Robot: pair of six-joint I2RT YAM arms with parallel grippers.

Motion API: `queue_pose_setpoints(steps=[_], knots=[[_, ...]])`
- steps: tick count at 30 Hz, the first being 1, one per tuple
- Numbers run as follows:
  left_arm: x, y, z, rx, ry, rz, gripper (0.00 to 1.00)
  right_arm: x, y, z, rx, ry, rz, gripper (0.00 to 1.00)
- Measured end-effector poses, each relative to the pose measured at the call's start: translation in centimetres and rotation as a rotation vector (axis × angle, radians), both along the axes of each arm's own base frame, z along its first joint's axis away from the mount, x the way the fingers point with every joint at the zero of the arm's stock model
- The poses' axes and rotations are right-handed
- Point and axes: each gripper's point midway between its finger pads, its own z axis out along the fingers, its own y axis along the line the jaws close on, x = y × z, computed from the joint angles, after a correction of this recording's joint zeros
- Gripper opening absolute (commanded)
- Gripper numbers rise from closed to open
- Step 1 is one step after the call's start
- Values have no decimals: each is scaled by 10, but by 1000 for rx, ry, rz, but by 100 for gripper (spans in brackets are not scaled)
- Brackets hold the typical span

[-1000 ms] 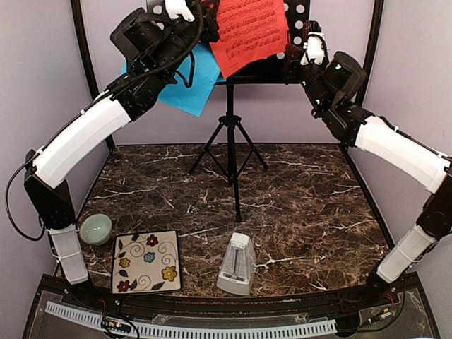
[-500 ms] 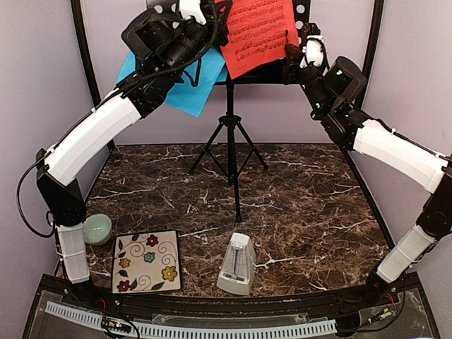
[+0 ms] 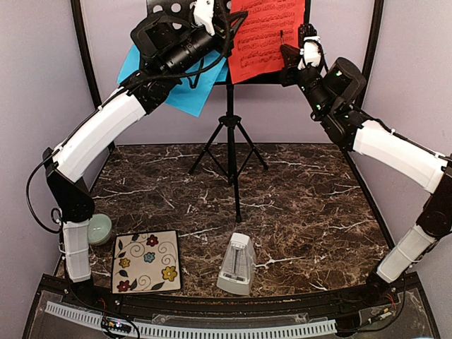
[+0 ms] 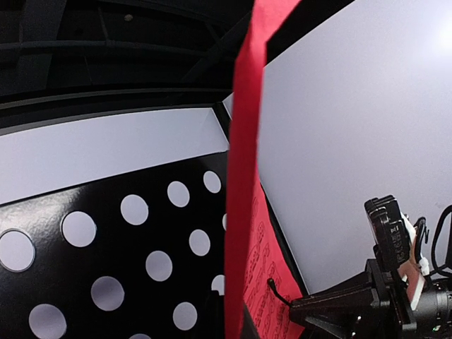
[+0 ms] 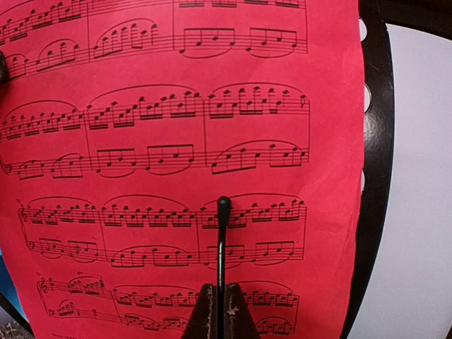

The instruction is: Set up the instrument practice props

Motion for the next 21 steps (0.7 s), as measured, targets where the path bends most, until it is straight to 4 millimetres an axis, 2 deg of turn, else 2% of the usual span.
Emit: queue_pose_setpoints(steps=[9,15,21], knots=[[-1,-9,-4,27,-26,-36,0,-2,5,0,-15,-10,27,0],[-1,-10,-4,29,-35,-36,11,-3,6,0,-18,-12,34,3],[0,-10,-3,26,-37,-34,10,-3,7,0,-19,-12,38,3]])
